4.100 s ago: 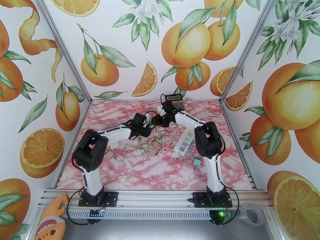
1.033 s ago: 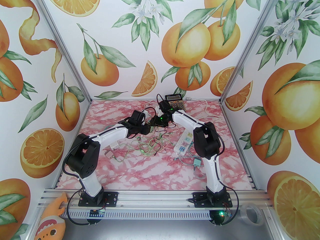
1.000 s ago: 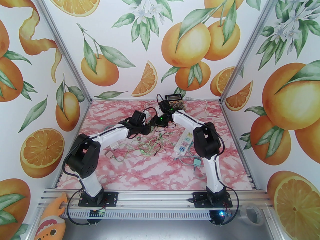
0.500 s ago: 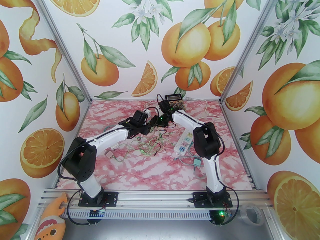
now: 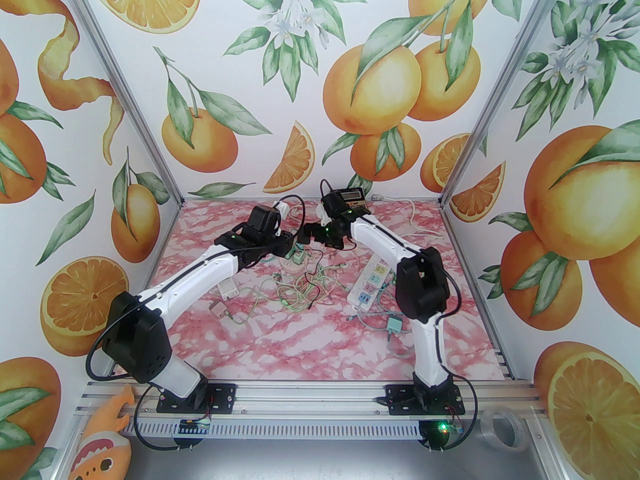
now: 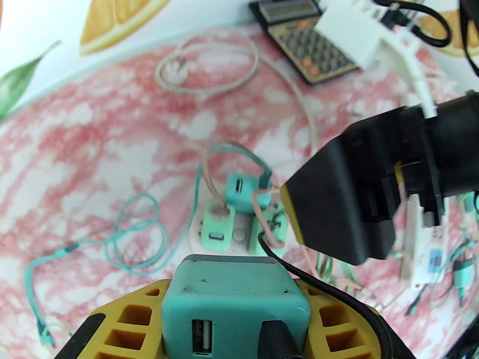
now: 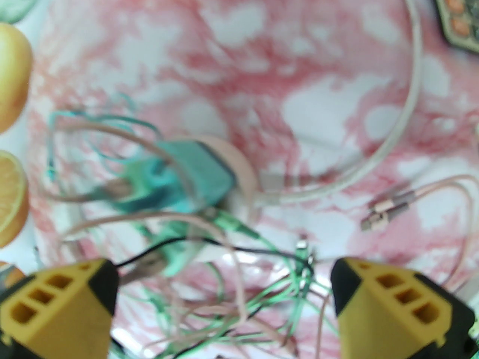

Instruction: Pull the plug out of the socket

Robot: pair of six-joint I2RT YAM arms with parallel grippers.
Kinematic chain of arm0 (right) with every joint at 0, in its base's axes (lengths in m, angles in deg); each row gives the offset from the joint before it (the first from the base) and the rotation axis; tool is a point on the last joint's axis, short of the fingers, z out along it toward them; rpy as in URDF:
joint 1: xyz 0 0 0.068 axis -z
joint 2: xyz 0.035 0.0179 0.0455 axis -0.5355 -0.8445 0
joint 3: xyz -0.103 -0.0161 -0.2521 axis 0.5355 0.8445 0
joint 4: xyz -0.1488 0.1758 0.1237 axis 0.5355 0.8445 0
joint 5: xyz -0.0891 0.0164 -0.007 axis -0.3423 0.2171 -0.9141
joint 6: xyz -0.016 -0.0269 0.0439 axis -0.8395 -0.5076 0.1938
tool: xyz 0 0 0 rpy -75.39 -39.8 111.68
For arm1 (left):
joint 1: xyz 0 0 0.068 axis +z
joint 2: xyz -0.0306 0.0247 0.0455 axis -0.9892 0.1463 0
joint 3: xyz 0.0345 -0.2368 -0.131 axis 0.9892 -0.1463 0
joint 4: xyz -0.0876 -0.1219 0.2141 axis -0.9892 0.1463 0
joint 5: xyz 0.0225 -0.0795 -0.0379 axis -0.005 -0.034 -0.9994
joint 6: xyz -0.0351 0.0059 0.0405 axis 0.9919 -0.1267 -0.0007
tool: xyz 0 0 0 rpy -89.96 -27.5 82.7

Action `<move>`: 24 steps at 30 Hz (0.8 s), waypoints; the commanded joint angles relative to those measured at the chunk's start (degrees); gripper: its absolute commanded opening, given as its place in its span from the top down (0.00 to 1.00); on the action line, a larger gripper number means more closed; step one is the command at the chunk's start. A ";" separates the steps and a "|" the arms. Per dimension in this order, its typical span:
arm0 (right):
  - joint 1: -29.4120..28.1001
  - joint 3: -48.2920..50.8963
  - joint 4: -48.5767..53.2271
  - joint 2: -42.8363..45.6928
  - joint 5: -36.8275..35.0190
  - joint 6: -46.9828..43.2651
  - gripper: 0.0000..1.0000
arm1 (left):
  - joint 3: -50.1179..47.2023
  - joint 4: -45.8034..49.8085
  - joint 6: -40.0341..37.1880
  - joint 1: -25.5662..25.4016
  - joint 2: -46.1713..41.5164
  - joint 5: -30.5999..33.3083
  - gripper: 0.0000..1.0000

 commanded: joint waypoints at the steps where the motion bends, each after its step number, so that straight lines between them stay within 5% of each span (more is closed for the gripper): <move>1: 1.27 4.16 -6.11 6.52 -2.31 3.04 0.00 | 4.41 1.38 -1.48 0.43 -1.44 -3.12 0.93; 11: 4.06 16.49 -12.95 16.23 -6.94 5.50 0.00 | 15.48 2.74 -3.70 -0.60 4.46 -5.41 0.93; 24: 4.24 19.81 -14.04 17.42 -6.43 4.80 0.00 | 35.03 10.79 -7.69 0.87 7.73 3.26 0.96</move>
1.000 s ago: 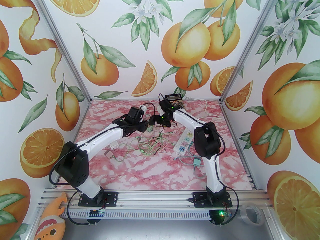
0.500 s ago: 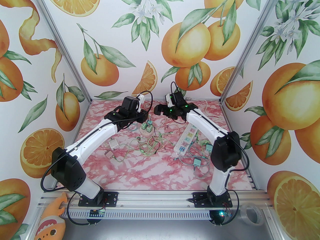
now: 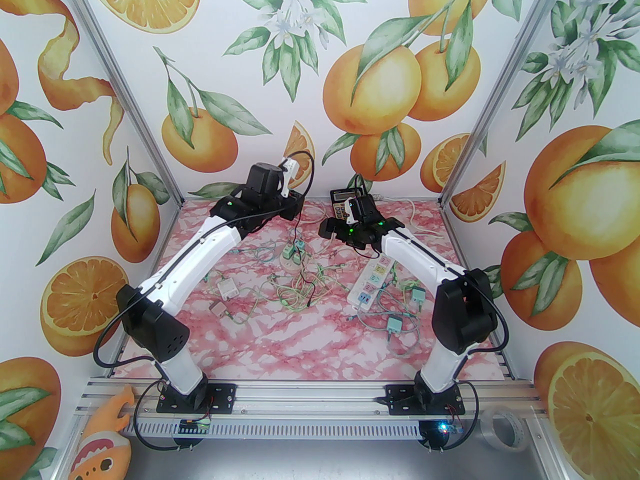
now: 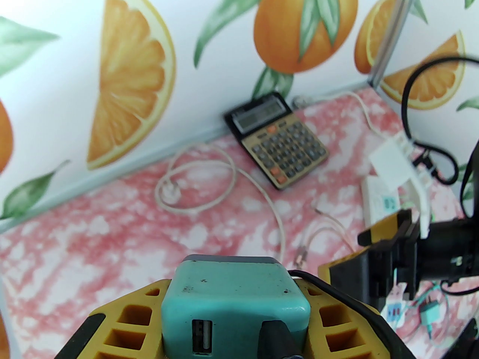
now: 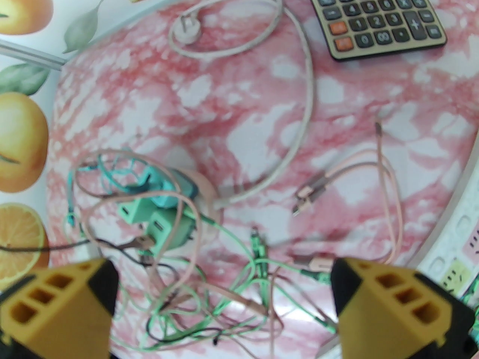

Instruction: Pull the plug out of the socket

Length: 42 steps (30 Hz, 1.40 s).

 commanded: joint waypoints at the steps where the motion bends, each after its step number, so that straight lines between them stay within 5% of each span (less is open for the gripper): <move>1: 0.02 -0.31 -2.14 1.67 -0.78 -0.29 0.00 | 5.19 1.75 -2.18 1.18 -1.31 3.83 0.96; 13: 0.03 -2.12 -2.16 -0.15 0.82 -0.30 0.00 | 8.22 4.12 -2.65 9.63 -7.64 5.72 0.96; 30: -0.09 -3.82 -1.10 -1.78 1.00 -0.66 0.00 | 1.02 2.26 -1.70 13.29 -14.52 8.23 0.96; 36: -0.22 -3.97 -1.04 -2.24 0.87 -0.82 0.00 | -11.38 -2.71 -0.18 12.57 -21.56 -1.19 0.94; 42: -0.27 -5.84 -0.72 -4.19 0.69 -0.11 0.00 | -15.12 -3.13 0.21 4.19 -22.30 -2.76 0.94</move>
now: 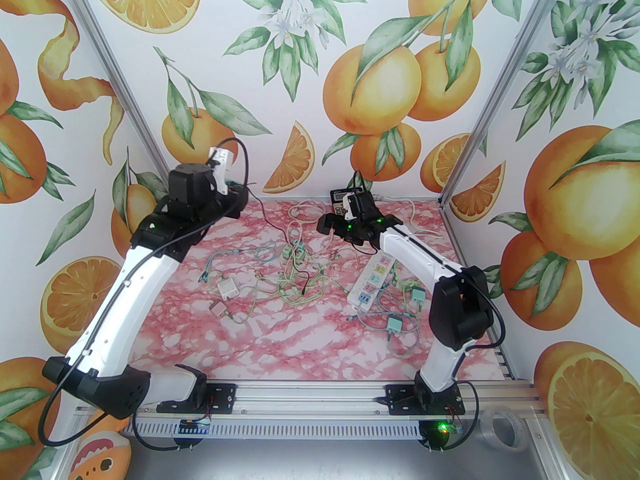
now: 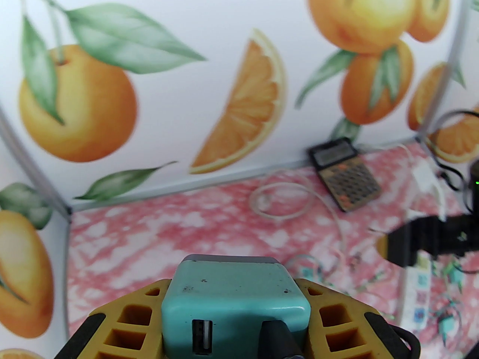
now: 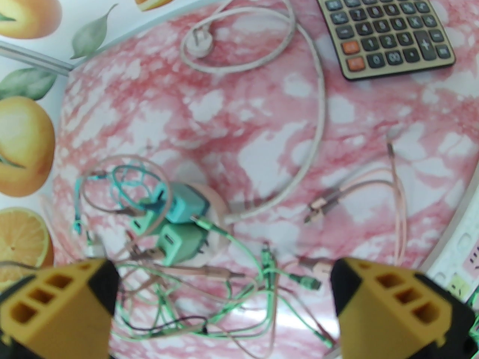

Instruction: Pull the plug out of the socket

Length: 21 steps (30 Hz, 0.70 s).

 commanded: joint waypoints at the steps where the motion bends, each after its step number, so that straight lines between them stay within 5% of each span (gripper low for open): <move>1: 0.14 -2.33 -0.29 -1.65 0.01 0.18 0.00 | -0.92 -3.37 1.42 -4.32 -0.21 -2.62 0.94; 10: 4.46 0.27 1.21 1.92 -3.81 0.53 0.00 | -3.80 -6.54 6.06 -16.72 3.85 -3.18 0.95; 21: 8.17 6.83 2.73 9.14 -5.10 -1.28 0.00 | -19.09 -10.20 6.49 -25.16 10.76 1.79 0.94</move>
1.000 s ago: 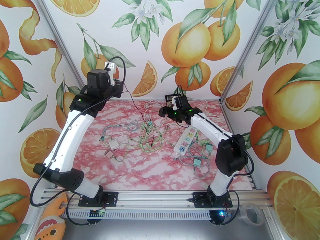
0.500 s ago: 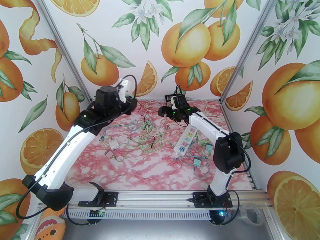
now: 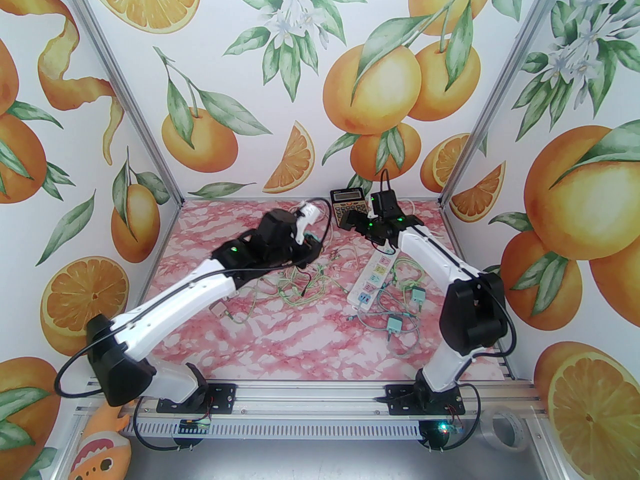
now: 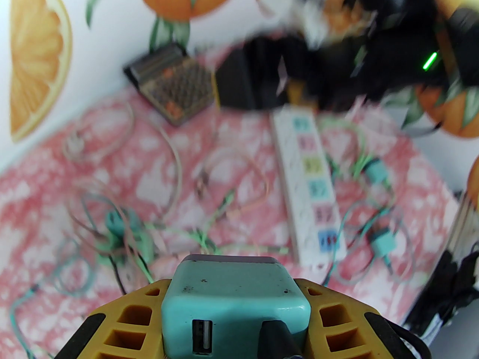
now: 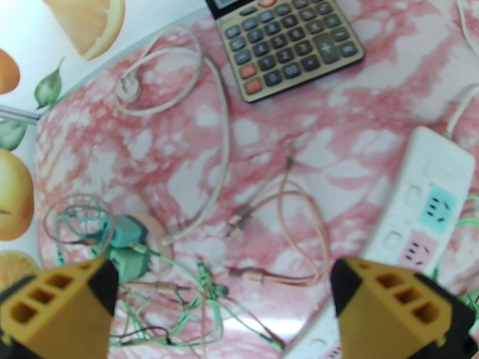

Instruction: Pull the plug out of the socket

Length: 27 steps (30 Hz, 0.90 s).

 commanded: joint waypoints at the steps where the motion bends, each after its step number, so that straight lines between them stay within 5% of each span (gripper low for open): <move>1: 0.02 1.37 1.14 2.65 -1.37 -1.29 0.00 | -3.24 -2.46 0.10 -2.48 2.99 3.44 0.93; 11: 0.11 2.81 1.44 3.86 -1.19 -1.51 0.00 | -8.80 -2.95 -0.14 -7.08 12.45 4.51 0.87; 18: 0.11 3.49 1.31 3.91 -0.85 -1.23 0.00 | -9.64 -1.45 -1.90 -9.32 16.27 5.12 0.73; 22: 0.02 3.57 0.97 3.63 -0.49 -0.77 0.00 | -9.51 -0.45 -2.22 -9.70 16.53 4.91 0.46; 27: -0.13 3.36 0.46 2.87 0.03 -0.43 0.00 | -7.97 1.55 -2.43 -9.65 14.06 5.72 0.30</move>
